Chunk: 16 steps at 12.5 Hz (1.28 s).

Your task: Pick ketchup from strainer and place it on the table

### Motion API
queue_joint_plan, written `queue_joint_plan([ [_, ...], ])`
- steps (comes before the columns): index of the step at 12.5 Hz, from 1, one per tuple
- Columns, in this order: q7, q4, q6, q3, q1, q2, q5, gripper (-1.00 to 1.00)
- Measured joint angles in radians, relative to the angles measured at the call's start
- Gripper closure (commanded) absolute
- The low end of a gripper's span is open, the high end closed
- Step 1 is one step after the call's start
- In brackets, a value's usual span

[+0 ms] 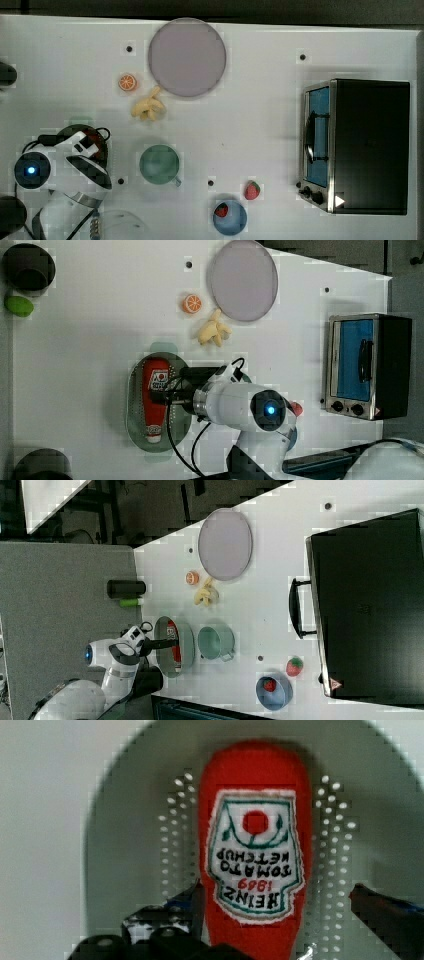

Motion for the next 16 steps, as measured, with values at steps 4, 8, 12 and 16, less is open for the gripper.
queue_joint_plan([
  [4,0.09,0.041,0.008,-0.038,0.037,0.078,-0.08,-0.68],
  [8,0.124,0.061,0.001,-0.064,0.076,0.096,-0.134,-0.13],
  [12,0.127,0.049,-0.035,-0.028,0.052,0.065,-0.085,-0.13],
  [16,0.119,0.045,-0.176,0.098,-0.023,-0.104,0.174,-0.13],
])
